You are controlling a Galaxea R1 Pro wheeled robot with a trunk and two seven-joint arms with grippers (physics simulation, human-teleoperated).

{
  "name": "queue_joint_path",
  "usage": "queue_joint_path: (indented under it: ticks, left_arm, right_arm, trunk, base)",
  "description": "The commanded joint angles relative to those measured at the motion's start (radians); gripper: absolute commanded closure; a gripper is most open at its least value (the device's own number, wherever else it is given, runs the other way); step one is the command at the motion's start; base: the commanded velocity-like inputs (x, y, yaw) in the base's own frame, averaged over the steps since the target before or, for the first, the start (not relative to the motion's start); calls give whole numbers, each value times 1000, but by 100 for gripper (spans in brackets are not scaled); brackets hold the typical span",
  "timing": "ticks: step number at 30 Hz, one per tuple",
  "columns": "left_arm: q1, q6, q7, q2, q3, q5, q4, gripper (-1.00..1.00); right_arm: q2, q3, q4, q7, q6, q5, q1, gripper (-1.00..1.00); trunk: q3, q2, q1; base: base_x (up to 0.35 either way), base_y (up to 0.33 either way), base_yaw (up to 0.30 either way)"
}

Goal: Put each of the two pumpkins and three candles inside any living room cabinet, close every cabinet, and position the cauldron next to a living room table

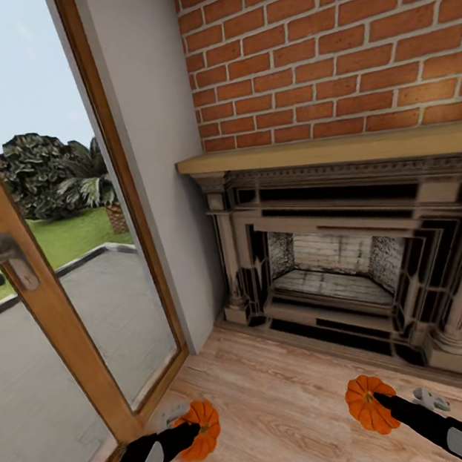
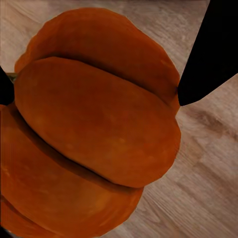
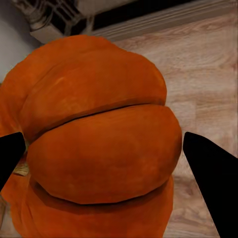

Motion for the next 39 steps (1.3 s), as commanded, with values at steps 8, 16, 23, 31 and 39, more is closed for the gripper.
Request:
queue_joint_path:
  ticks: [8, 16, 23, 31, 39]
  left_arm:
    - [-1, -206, 35, -29, -18, -45, 197, 100]
    - [1, -271, 137, -65, -18, -51, 263, 100]
    - [1, -273, 165, -65, -16, -47, 265, 100]
    - [2, -275, 165, -66, -17, -43, 265, 100]
    - [4, -313, 165, -67, -17, -41, 265, 100]
  right_arm:
    - [1, 2, 1, -85, -42, -7, -1, 100]
    - [42, 5, 0, -285, -83, -4, -1, 100]
    - [50, 5, 0, -310, -136, -7, -1, 100]
    - [58, 3, 11, -311, -150, -10, -1, 100]
    - [82, 2, 54, -311, -174, -61, -1, 100]
  trunk:
    - [8, -1, 0]
    - [16, -1, 0]
    - [17, -1, 0]
    - [8, -1, 0]
    - [-3, -1, 0]
  base:
    - [0, 0, -234]
    - [0, 0, -231]
    - [0, 0, -261]
    - [0, 0, -194]
    - [0, 0, -169]
